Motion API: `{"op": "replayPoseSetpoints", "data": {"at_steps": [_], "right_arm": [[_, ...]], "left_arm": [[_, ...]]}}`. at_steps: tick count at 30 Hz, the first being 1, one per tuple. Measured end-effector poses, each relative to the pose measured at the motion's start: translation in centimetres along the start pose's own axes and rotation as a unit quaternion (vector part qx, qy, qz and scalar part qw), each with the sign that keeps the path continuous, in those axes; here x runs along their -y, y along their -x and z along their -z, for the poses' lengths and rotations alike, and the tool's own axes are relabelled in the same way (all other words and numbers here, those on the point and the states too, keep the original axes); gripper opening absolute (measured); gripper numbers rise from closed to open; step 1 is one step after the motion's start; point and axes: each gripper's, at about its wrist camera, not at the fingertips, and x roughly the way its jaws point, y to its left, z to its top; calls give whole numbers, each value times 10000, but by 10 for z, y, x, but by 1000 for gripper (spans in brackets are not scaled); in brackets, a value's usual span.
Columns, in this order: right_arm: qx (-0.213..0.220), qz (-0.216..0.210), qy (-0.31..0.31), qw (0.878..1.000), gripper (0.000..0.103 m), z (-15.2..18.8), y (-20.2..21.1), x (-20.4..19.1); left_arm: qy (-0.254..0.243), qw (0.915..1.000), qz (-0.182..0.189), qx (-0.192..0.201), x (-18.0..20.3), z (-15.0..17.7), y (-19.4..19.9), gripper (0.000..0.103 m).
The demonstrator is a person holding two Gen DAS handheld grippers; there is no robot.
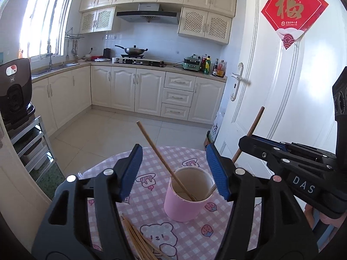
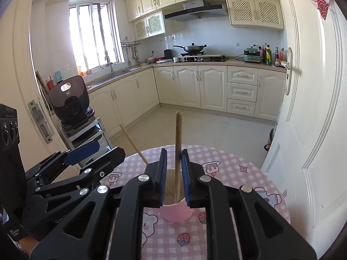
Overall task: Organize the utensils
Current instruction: 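Open the right tool to release the chopstick into the cup, then lower the right tool to the pile and grasp another chopstick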
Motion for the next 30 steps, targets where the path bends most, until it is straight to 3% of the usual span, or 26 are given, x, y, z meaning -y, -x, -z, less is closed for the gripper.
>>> {"op": "replayPoseSetpoints", "data": {"at_steps": [6,11,17,25,30], "right_arm": [[21,53,76,10000,33,9,12,-9],[-20,63,62,10000,34,22,22,-12],[-291,-34,159,9994,34,50,17,-25],[-960,-219,373,9944,34,87,-18,-46],[-1611,-366,653,9841,34,117,-45,-60]], "left_arm": [[-228,9996,-140,19,-4,4,25,73],[-225,9991,-276,-208,-20,14,43,75],[-73,9960,-351,-824,-53,38,47,76],[189,9804,-679,-1838,-99,87,25,76],[425,9674,-761,-2377,-117,117,2,73]]}}
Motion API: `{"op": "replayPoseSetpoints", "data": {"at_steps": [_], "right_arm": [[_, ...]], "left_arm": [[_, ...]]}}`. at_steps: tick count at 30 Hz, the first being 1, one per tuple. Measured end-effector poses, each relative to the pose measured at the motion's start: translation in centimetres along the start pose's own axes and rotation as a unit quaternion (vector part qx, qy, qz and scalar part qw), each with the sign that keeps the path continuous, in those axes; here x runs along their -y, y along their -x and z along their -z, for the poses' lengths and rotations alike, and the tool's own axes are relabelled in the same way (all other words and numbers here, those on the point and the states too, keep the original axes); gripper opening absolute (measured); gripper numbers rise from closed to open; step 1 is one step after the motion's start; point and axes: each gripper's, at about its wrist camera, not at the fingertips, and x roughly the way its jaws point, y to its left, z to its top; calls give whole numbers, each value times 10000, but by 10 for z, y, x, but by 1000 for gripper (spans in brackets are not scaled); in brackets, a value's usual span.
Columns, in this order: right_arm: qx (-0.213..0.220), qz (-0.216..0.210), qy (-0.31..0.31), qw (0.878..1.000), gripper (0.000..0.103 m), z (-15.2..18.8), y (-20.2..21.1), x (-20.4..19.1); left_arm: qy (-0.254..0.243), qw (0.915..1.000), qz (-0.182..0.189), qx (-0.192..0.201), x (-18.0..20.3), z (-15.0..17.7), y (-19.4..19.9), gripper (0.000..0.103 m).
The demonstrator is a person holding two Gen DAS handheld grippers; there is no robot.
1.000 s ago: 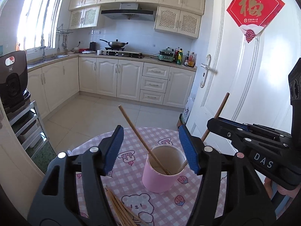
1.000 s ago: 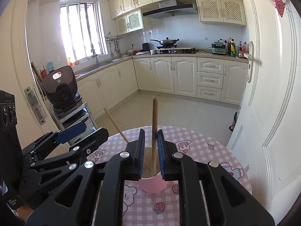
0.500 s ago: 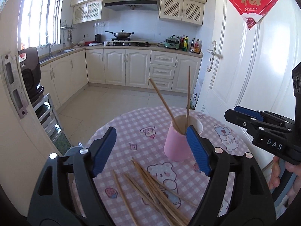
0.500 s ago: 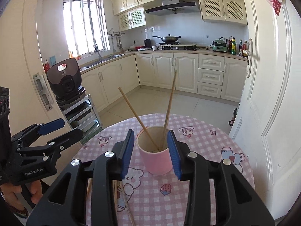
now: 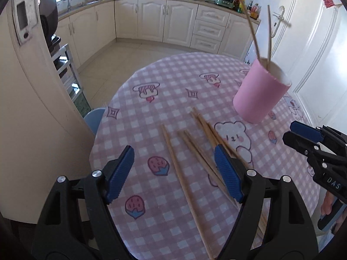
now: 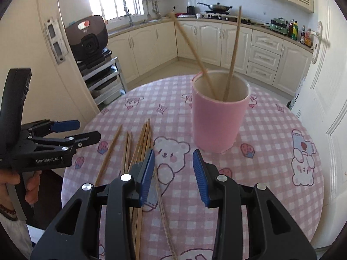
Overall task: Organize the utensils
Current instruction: 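Lower the right tool to the pile and grasp another chopstick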
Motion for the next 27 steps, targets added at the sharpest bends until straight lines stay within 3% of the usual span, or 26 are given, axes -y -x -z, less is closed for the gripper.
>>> {"op": "replayPoseSetpoints", "data": {"at_steps": [5,10,13,20,27], "right_arm": [[-594,-56,292,9978,33,14,-31,-13],[-956,-9,489,9942,23,20,-53,-20],[-1066,-143,537,9928,21,21,-63,-22],[-1164,22,736,9905,20,3,-82,-30],[-1227,-41,552,9909,19,-16,-101,-28]], "left_arm": [[45,9992,-27,-390,-5,6,-28,64],[137,9981,-48,-600,-9,8,-42,52],[130,9979,-65,-633,-10,8,-48,49],[128,9977,-171,-647,-12,-4,-58,41],[62,9972,-336,-661,-8,-17,-70,32]]}}
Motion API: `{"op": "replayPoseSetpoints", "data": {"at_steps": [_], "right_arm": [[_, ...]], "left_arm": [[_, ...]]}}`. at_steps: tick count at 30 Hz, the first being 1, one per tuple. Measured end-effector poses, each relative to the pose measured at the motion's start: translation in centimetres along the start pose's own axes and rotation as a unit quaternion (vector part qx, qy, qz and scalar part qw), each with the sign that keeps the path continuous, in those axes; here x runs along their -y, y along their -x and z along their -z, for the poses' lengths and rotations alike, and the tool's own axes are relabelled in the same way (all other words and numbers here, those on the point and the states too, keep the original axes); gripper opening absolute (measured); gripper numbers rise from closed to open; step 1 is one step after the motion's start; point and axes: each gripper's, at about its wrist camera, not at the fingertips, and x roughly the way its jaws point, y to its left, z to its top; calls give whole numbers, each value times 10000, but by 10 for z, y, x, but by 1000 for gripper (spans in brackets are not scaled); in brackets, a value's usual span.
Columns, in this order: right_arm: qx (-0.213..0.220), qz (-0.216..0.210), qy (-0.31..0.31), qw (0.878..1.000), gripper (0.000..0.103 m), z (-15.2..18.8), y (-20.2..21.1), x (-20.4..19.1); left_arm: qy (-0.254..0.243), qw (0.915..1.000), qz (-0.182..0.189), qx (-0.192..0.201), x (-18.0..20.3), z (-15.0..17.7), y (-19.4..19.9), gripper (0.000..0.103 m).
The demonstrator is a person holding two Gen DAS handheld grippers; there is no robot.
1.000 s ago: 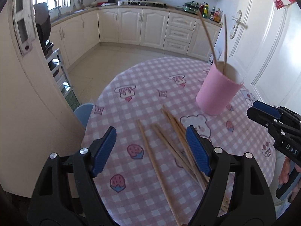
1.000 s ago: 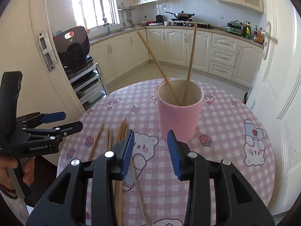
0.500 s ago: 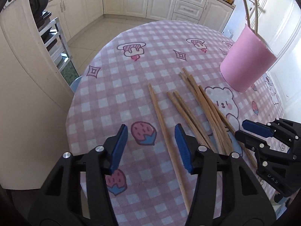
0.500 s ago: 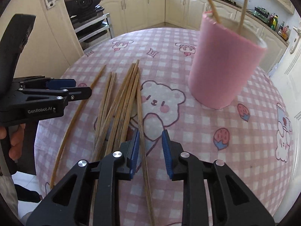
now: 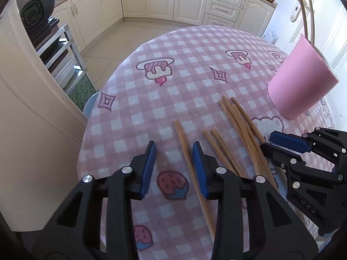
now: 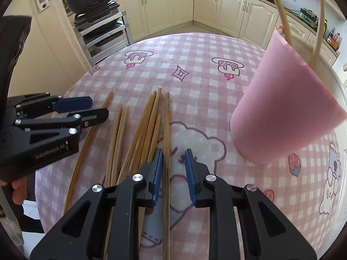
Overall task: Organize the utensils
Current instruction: 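Lower the right tool to the pile and grasp another chopstick, then carry the chopstick upright with the right tool over the pink cup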
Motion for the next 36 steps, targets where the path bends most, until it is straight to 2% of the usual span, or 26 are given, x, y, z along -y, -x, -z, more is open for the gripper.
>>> {"op": "replayPoseSetpoints", "data": {"at_steps": [2,5,6,7,10,16,22,30,36], "right_arm": [[-23,8,-24,10000,19,-5,-3,-1],[-54,0,-71,10000,19,-14,-8,-1],[-47,-5,-126,9999,15,-16,-9,-1],[-23,54,-144,9999,5,-17,-10,0],[82,41,-271,9996,5,-17,-9,3],[488,-374,-631,9961,5,-7,23,19],[1067,-456,-645,9912,5,-4,77,24],[1789,-459,-619,9808,5,1,142,26],[2263,-254,-563,9721,5,6,174,23]], "left_arm": [[-63,10000,-60,36,3,-1,-1,25],[-46,9999,43,137,6,-1,-1,11],[-23,9998,73,170,6,-1,-1,9],[-1,9998,79,196,7,0,-1,9],[188,9989,401,142,7,-2,2,6],[156,9972,571,461,13,-7,31,6],[126,9924,754,967,22,-12,79,6],[103,9792,1054,1728,31,-12,150,5],[-18,9697,1124,2171,42,-9,190,5]]}}
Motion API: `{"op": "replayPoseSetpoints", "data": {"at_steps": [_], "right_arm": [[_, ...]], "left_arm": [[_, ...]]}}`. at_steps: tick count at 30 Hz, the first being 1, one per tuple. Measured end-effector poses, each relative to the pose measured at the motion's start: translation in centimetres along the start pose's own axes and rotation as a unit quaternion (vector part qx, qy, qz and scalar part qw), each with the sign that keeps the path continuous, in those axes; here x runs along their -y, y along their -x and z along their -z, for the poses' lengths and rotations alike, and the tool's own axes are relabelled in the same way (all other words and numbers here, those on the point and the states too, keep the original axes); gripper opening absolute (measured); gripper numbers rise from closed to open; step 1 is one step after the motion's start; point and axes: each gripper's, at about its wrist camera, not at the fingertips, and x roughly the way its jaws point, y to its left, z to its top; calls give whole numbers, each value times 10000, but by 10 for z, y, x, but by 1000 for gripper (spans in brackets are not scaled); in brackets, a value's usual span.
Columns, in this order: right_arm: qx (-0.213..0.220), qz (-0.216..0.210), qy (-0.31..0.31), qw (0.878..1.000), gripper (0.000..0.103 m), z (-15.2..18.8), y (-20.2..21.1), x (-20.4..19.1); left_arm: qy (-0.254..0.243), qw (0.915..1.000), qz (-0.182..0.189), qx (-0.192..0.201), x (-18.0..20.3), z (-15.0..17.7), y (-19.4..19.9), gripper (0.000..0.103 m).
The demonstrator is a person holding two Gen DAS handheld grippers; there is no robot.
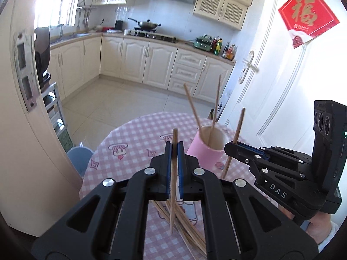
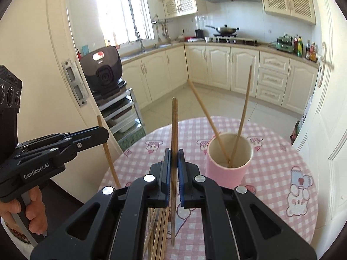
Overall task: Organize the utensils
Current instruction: 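Carry the chopstick upright with the right tool over the pink cup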
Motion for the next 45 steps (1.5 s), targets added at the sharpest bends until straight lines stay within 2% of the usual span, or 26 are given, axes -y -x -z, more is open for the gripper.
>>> {"op": "replayPoseSetpoints", "data": {"at_steps": [10,16,20,23,26,27,28,30,35,37,38,44,45], "right_arm": [[624,156,131,9978,5,-27,41,1],[846,259,125,9960,5,-46,58,12],[733,219,139,9970,5,-45,55,19],[409,135,213,9988,5,-39,34,17],[74,63,263,9996,5,-31,7,13],[-34,43,282,9996,5,-30,-1,11],[-137,44,304,9994,5,-28,-10,9],[-347,27,372,9987,5,-25,-26,4],[-515,120,533,9972,5,-39,-41,-2],[-640,144,608,9960,5,-44,-47,-5],[-728,159,691,9948,5,-47,-48,-7],[-1300,287,1156,9843,5,-55,-39,-12],[-1438,265,1197,9820,5,-56,-39,-12]], "left_arm": [[-161,9983,116,539,32,-33,25,5],[-315,9970,258,665,51,-56,22,5],[-212,9990,8,383,37,-51,4,6],[176,9997,-62,-139,9,-36,-21,6],[347,9973,-208,-617,-13,-19,-46,7],[414,9956,-202,-818,-21,-14,-56,14],[454,9933,-277,-1026,-27,-9,-65,36],[469,9914,-480,-1119,-39,1,-77,62],[657,9804,-697,-1721,-65,25,-108,61],[738,9771,-686,-1877,-71,35,-116,52],[800,9747,-680,-1973,-75,40,-118,51],[742,9712,-693,-2154,-72,51,-119,50],[722,9695,-704,-2232,-70,54,-123,44]]}}
